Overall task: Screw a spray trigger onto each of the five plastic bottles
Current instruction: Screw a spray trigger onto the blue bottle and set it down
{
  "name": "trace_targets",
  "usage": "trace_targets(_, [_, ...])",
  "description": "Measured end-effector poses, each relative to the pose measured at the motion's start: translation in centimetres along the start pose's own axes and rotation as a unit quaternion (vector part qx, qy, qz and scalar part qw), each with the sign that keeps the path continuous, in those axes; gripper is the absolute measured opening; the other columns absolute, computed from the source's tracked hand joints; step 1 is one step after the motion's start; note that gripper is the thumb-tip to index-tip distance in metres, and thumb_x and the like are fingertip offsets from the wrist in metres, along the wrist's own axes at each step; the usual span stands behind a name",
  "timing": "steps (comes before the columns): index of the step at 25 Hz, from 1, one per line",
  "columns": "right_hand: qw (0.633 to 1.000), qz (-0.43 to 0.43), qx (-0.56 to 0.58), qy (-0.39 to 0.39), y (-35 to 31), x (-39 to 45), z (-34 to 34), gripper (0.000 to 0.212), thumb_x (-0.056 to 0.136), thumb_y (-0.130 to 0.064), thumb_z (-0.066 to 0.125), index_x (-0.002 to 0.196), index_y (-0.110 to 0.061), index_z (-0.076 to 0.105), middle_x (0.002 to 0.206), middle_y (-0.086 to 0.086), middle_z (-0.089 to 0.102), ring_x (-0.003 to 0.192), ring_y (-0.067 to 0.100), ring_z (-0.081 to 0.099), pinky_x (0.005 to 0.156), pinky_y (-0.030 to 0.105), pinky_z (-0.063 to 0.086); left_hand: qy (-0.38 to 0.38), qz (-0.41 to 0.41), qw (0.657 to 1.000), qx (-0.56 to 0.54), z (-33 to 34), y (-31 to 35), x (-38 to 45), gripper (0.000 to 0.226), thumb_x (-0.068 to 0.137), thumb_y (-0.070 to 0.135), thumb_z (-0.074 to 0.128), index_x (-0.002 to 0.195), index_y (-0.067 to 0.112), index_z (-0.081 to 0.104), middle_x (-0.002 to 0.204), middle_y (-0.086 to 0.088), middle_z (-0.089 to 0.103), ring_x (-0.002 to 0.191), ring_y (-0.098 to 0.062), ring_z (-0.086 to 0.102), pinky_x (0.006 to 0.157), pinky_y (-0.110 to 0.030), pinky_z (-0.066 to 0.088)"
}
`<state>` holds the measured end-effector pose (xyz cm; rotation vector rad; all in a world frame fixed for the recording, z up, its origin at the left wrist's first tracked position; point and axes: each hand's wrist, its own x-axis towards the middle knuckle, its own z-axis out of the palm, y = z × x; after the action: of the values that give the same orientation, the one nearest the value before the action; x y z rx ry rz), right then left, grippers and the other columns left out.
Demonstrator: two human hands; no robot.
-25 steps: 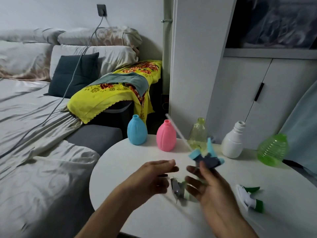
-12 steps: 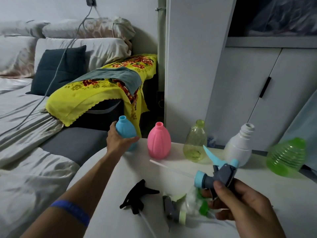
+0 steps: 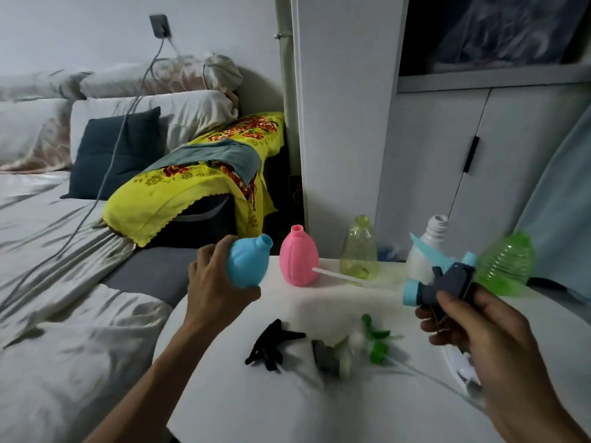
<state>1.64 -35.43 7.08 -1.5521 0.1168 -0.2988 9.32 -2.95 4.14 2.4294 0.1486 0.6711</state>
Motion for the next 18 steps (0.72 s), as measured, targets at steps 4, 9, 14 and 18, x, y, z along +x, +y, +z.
trace_targets(4, [0.999, -0.038, 0.034, 0.009, -1.2, -0.2, -1.1, 0.022, 0.093, -0.009, 0.057, 0.091, -0.019, 0.077, 0.068, 0.005, 0.075, 0.06, 0.015, 0.07, 0.052, 0.023, 0.056, 0.039, 0.089, 0.994, 0.059, -2.8, 3.2, -5.1, 0.096, 0.048, 0.022, 0.09, 0.134, 0.016, 0.049, 0.13, -0.011, 0.053, 0.112, -0.036, 0.049, 0.085, -0.047, 0.045])
trace_targets(9, [0.997, -0.07, 0.041, -0.008, -1.8, -0.8, -1.1, 0.034, 0.093, -0.006, 0.054, 0.089, -0.029, 0.079, 0.069, 0.004, 0.074, 0.06, 0.015, 0.069, 0.053, 0.023, 0.055, 0.023, 0.146, 0.984, 0.094, -3.6, 3.5, -7.4, 0.091, 0.05, 0.02, 0.089, 0.133, 0.012, 0.053, 0.134, -0.009, 0.054, 0.118, -0.036, 0.049, 0.092, -0.049, 0.045])
trace_targets(14, [0.997, -0.068, 0.017, -0.037, -1.2, -1.1, -0.1, 0.032, 0.094, -0.005, 0.054, 0.09, -0.026, 0.078, 0.069, 0.003, 0.074, 0.061, 0.013, 0.069, 0.053, 0.022, 0.055, 0.015, 0.171, 0.978, 0.115, -3.1, 4.0, -7.6, 0.094, 0.048, 0.021, 0.088, 0.134, 0.017, 0.051, 0.134, -0.006, 0.053, 0.119, -0.034, 0.046, 0.085, -0.047, 0.047])
trace_targets(18, [0.995, -0.09, 0.029, -0.011, -1.2, -0.9, -0.2, 0.023, 0.089, -0.011, 0.058, 0.09, -0.023, 0.077, 0.069, 0.002, 0.074, 0.059, 0.012, 0.068, 0.053, 0.021, 0.055, 0.012, 0.159, 0.982, 0.105, -3.0, 4.5, -7.5, 0.094, 0.048, 0.022, 0.088, 0.134, 0.019, 0.051, 0.135, -0.005, 0.053, 0.12, -0.034, 0.046, 0.085, -0.047, 0.046])
